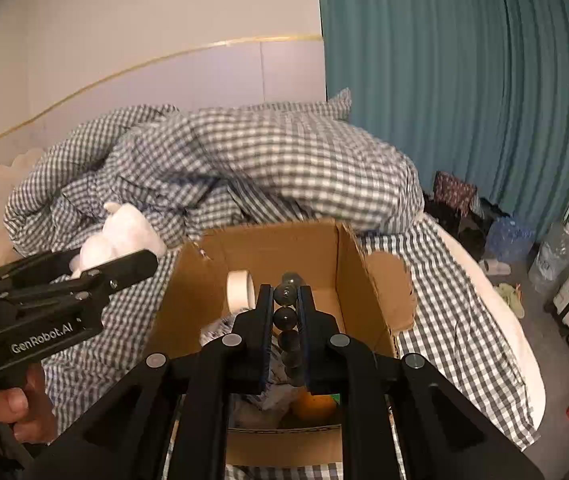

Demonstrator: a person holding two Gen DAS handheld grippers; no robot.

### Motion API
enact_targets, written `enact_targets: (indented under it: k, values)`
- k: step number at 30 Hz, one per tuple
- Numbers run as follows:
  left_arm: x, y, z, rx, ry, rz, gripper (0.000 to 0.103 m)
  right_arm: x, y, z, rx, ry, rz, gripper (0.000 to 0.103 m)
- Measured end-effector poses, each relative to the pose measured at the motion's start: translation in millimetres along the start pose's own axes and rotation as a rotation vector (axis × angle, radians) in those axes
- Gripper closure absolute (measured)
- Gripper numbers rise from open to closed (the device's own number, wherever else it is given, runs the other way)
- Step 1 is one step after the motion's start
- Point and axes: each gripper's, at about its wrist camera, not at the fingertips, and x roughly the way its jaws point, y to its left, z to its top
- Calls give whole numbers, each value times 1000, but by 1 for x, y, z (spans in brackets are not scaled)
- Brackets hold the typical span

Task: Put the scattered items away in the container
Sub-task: 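Lift and carry the white toy and bracelet in both grippers over the box, then open the left gripper to drop the toy while the right gripper drops the bracelet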

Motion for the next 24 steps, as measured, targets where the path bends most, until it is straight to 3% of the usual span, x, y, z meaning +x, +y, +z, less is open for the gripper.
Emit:
enact_targets:
  k: [3,4,5,7,12,21,23,24]
  values:
    - [14,-3,-3,4,19,-1,47,12,-4,-4,5,13,-13,89]
    - [17,-3,-4,6,25,-1,47,14,-6,-4,9,13,-26,77]
    - [21,-4,-5,10,31,-1,47,14,-9,-6,13,8,-41,56]
    - [25,-6,-6,19,40,2,47,12,-15,-6,21,-22,-65,33]
    - [36,-10,-6,33,58,1,47,3,-27,-3,45,-73,-97,32]
    - [62,-34,-13,82,107,-12,47,-2,-47,-6,83,-73,-115,30]
    - [65,-37,-14,90,114,-4,44,-2,-51,-7,94,-72,-120,29]
    - [66,-38,-14,88,115,-4,37,-1,-51,-7,97,-71,-121,28]
